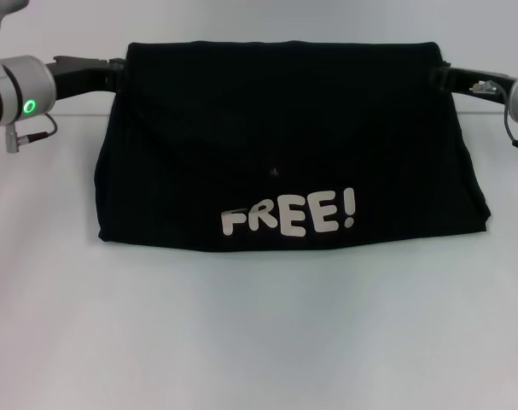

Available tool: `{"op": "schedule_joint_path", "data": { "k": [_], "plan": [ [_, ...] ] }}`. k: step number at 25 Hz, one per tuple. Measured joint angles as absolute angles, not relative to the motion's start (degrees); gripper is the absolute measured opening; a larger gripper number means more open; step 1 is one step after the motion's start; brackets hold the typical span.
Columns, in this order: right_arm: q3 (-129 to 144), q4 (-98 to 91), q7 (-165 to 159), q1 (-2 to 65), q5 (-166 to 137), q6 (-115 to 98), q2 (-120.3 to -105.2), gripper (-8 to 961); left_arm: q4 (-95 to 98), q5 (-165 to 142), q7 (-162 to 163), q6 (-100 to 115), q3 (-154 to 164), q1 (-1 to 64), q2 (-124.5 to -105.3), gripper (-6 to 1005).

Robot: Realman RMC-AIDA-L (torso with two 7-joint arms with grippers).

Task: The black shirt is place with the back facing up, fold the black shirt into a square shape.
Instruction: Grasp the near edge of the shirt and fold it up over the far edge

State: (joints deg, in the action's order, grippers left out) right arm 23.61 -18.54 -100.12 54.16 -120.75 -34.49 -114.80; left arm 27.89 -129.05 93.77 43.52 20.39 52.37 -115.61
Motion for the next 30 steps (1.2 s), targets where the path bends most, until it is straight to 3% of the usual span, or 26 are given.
{"op": "schedule_joint_path", "data": {
  "k": [5, 12, 18, 23, 29, 30],
  "plan": [
    [23.64, -17.26, -100.38, 53.39, -120.67, -34.24, -114.57, 109, 26.14, -128.8, 93.47, 39.98, 21.71, 52.59, -116.18, 36],
    [23.73, -16.81, -100.39, 52.94, -120.8, -34.19, -115.59, 142, 25.86, -128.69, 93.43, 36.83, 26.9, 52.46, -117.8, 37],
    [23.67, -17.43, -100.12, 52.48, -120.67, -34.1, -115.79, 170, 25.82, -128.98, 93.42, 34.13, 29.85, 52.26, -118.03, 237],
    [23.15, -19.17, -100.36, 51.7, -119.01, -35.37, -115.82, 357, 25.91, -128.78, 93.72, 31.44, 30.82, 52.25, -118.42, 434],
    [23.45, -22.81, -100.93, 48.78, -114.56, -44.07, -115.67, 621, 31.56, -128.5, 97.18, 37.17, 30.92, 49.42, -120.39, 564],
    [23.46, -23.18, -101.47, 48.37, -114.43, -45.35, -115.53, 631, 32.75, -128.29, 97.46, 38.35, 30.92, 48.76, -120.79, 585]
  ]
}}
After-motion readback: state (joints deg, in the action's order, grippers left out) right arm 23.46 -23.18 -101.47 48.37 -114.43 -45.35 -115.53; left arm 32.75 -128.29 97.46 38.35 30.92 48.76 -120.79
